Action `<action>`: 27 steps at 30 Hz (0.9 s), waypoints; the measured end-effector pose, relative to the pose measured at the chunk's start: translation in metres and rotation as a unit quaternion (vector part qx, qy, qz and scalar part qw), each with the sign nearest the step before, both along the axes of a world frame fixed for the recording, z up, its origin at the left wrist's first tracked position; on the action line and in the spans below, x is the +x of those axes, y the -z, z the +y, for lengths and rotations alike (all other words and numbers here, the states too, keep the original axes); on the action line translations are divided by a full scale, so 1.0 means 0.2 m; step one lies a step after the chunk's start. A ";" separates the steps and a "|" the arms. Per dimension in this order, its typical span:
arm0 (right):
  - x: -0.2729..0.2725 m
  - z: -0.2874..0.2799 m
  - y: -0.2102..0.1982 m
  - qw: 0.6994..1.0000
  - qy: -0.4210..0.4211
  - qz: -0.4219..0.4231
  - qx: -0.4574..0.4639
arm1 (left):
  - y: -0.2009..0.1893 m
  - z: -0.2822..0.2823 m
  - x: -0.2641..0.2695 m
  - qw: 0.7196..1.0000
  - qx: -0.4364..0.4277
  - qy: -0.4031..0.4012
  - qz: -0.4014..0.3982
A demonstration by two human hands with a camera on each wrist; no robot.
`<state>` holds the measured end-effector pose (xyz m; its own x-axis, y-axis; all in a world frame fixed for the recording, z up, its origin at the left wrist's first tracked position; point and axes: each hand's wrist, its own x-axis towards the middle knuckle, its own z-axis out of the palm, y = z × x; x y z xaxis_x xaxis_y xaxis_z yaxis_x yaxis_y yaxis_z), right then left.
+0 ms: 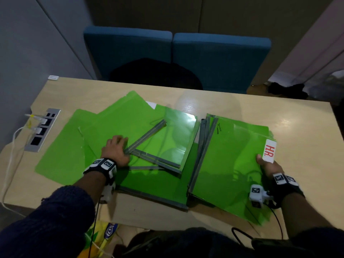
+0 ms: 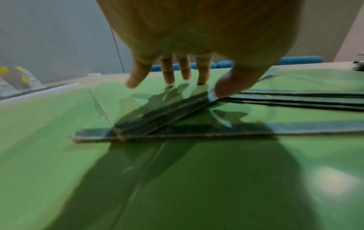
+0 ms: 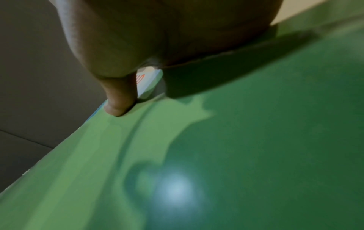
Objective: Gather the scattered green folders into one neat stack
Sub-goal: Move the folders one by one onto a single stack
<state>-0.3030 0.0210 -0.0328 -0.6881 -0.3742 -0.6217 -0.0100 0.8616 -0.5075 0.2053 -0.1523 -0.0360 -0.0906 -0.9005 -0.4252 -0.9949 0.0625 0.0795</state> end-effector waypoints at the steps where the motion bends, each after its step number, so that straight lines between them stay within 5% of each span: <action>1: 0.00 0.00 0.00 1.000 0.002 -0.003 -0.003 | 0.02 0.01 0.01 1.000 0.017 0.010 0.005; 7: 0.00 0.02 0.00 1.000 -0.002 -0.008 -0.001 | 0.02 0.06 -0.05 0.997 0.040 0.045 0.043; 11: 0.01 0.02 0.00 1.000 -0.008 -0.012 0.003 | -0.05 0.04 -0.06 0.998 -0.037 0.040 -0.013; 16: 0.00 0.01 -0.01 1.000 -0.019 -0.010 0.006 | -0.13 0.04 -0.16 0.970 -0.175 0.162 0.052; 20: -0.01 0.02 0.00 1.000 -0.027 -0.009 0.006 | -0.08 0.07 -0.26 0.955 -0.085 0.277 0.062; 23: -0.01 0.02 0.00 0.999 -0.031 -0.011 0.005 | -0.02 0.07 -0.25 0.954 0.022 0.297 0.031; 27: -0.01 0.03 0.02 1.000 -0.017 -0.011 0.000 | -0.03 0.05 -0.25 0.944 0.040 0.322 -0.058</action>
<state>-0.3059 0.0266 -0.0359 -0.6606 -0.3974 -0.6369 -0.0285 0.8610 -0.5078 0.1545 -0.1426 -0.0302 -0.5579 -0.6387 -0.5300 -0.7545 0.6563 0.0033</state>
